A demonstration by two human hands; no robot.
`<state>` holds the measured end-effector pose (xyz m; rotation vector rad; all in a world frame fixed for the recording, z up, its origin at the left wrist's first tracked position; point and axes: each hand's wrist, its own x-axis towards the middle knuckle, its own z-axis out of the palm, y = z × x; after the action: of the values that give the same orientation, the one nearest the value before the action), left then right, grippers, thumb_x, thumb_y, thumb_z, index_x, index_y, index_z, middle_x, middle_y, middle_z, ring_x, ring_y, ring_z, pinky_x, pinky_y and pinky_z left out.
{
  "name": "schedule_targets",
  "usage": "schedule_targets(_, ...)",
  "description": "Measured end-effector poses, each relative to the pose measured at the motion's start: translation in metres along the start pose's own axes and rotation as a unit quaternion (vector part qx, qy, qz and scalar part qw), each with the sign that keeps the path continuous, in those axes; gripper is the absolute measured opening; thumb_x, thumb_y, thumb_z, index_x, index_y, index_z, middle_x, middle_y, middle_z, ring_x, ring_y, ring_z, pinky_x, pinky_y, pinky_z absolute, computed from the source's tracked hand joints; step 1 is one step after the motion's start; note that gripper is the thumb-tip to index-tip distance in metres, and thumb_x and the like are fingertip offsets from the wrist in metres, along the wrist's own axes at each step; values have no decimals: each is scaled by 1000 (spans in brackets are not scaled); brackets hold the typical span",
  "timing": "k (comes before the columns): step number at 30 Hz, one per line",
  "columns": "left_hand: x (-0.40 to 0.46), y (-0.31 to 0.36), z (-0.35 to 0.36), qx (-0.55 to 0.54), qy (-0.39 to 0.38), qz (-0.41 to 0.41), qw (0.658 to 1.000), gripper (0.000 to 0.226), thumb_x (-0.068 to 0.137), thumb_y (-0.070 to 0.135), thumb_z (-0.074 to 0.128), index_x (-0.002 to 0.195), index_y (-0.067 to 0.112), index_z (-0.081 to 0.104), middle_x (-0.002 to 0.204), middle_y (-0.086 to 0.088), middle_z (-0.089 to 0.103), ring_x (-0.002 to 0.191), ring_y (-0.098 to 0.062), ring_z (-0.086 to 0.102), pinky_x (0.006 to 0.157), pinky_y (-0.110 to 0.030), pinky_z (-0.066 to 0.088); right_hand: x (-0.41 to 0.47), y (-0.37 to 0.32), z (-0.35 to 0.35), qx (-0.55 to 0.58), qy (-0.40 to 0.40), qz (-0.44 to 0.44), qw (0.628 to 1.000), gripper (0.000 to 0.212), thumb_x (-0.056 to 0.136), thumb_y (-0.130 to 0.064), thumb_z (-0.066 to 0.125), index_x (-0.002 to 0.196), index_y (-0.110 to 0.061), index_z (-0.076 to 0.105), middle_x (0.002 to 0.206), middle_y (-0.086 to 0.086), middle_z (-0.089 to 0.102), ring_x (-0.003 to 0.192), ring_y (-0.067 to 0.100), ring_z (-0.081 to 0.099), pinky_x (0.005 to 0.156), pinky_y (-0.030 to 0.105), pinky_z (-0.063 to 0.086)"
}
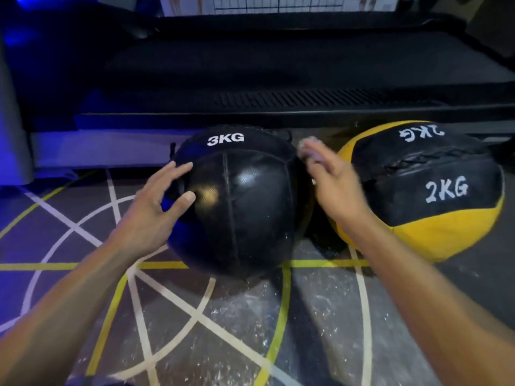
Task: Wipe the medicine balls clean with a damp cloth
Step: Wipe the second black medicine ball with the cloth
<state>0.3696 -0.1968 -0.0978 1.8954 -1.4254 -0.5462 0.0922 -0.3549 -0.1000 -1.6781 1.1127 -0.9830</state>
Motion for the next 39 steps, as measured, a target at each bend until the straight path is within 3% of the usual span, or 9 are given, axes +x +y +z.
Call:
schedule_targets(6,1,-12,1,-13,9,-1,1000,50,94,52,55,140,66,40,165,20,25,151,-5,26,123,-51,30,-93,24,62,42,74,-36,996,54,111,-8,36,161,-25,26,169,-18,12,156,2,6,128,27,6)
schedule_targets(9,0,-11,4,-11,4,6,1000,48,95,51,55,135,72,38,165,20,23,153,-7,23,124,-51,27,-156,36,80,145,87,96,981,52,111,-19,38,156,-44,26,158,-38,25,147,-11,22,125,27,16)
schedule_targets(13,1,-8,6,-3,10,6,1000,48,94,51,54,137,68,38,166,18,23,152,-7,23,123,-45,25,-115,22,78,258,188,247,915,46,110,-15,44,154,-28,41,152,-11,48,134,2,46,116,26,33)
schedule_targets(20,-1,-11,7,-3,13,0,1000,47,91,55,53,133,69,37,166,15,23,152,-10,23,119,-35,23,-68,0,67,31,52,-73,995,52,110,-17,42,159,-30,31,166,-19,19,154,-1,12,125,21,14)
schedule_targets(23,0,-12,7,11,24,4,1000,42,95,62,53,131,75,36,165,14,24,153,-17,24,123,-44,22,-114,47,75,164,135,135,968,51,110,-16,42,156,-37,34,162,-12,36,150,11,33,120,29,31)
schedule_targets(26,-3,-11,12,11,33,8,999,43,91,73,50,131,78,34,165,15,24,152,-17,24,123,-44,22,-150,64,87,314,171,406,841,36,110,-12,43,142,-19,57,110,15,71,95,31,68,92,40,54)
schedule_targets(30,-2,-11,13,-5,27,5,1000,42,95,57,55,131,72,38,166,14,24,152,-11,24,118,-32,20,-106,43,88,360,242,438,787,28,106,-9,45,126,-11,65,99,17,72,91,32,69,87,43,56)
schedule_targets(33,-4,-9,11,-29,33,-3,999,46,92,53,53,134,66,39,166,15,24,151,-6,24,115,-27,21,-83,18,75,330,268,299,854,34,108,-15,46,137,-25,62,137,-5,63,129,19,58,113,39,43)
schedule_targets(39,-7,-10,12,-42,39,-3,998,45,95,52,54,133,69,39,166,16,23,152,-6,23,118,-31,22,-129,16,89,50,78,-17,996,48,113,-24,35,160,-31,28,167,-22,17,156,4,11,127,29,15)
